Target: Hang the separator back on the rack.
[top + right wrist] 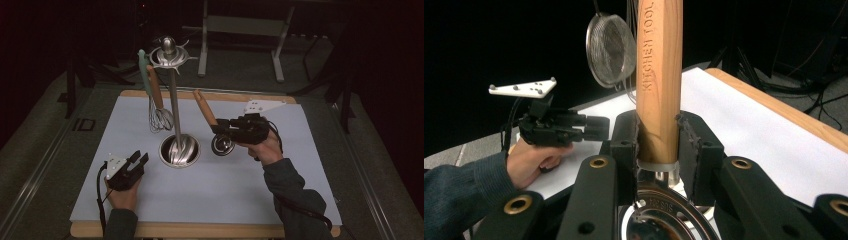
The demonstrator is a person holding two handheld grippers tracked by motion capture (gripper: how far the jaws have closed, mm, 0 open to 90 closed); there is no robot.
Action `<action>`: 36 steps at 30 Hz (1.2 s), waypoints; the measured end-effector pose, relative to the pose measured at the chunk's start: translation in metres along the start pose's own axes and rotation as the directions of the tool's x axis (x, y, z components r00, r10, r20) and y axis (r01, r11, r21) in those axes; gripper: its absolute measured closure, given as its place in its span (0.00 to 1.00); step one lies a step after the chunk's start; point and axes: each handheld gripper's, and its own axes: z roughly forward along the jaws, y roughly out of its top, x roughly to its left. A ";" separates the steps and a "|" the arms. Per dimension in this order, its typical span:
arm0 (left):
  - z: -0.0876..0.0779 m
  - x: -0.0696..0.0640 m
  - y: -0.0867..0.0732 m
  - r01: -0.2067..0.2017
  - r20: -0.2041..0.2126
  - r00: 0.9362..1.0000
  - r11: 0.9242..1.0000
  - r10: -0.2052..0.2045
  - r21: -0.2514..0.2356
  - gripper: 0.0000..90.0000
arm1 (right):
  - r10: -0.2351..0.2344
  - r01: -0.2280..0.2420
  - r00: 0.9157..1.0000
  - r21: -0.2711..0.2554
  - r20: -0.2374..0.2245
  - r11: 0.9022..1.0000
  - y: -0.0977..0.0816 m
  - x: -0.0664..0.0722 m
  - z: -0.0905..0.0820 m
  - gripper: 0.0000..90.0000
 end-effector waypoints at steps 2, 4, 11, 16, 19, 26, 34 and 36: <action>0.000 0.000 0.000 -0.003 -0.001 1.000 1.000 0.003 0.005 0.71 | -0.007 0.007 1.000 -0.008 -0.003 1.000 0.003 0.001 0.000 0.79; 0.000 0.000 0.000 -0.004 0.000 1.000 1.000 0.004 0.007 0.71 | -0.006 0.006 1.000 -0.019 -0.003 1.000 0.006 0.002 -0.001 0.79; 0.001 -0.001 0.000 -0.005 0.000 1.000 1.000 0.005 0.006 0.71 | -0.024 0.024 1.000 -0.033 -0.007 0.999 0.013 0.006 -0.002 0.79; 0.001 -0.001 0.000 -0.011 0.000 1.000 1.000 0.011 0.011 0.71 | -0.033 0.032 0.999 -0.045 -0.013 0.998 0.017 0.010 -0.003 0.79; 0.001 -0.001 0.000 -0.011 -0.001 1.000 1.000 0.011 0.010 0.71 | -0.044 0.042 0.999 -0.053 -0.019 0.998 0.021 0.012 -0.003 0.79; 0.001 -0.001 0.000 -0.010 0.000 1.000 1.000 0.010 0.009 0.71 | -0.058 0.057 0.998 -0.060 -0.022 0.997 0.028 0.017 -0.004 0.79; 0.002 -0.001 0.000 -0.006 -0.001 1.000 1.000 0.006 0.008 0.71 | -0.074 0.072 0.997 -0.071 -0.021 0.995 0.035 0.019 -0.007 0.79; 0.002 -0.001 0.000 -0.009 -0.003 1.000 1.000 0.009 0.011 0.71 | -0.073 0.071 0.997 -0.079 -0.023 0.994 0.036 0.020 -0.008 0.79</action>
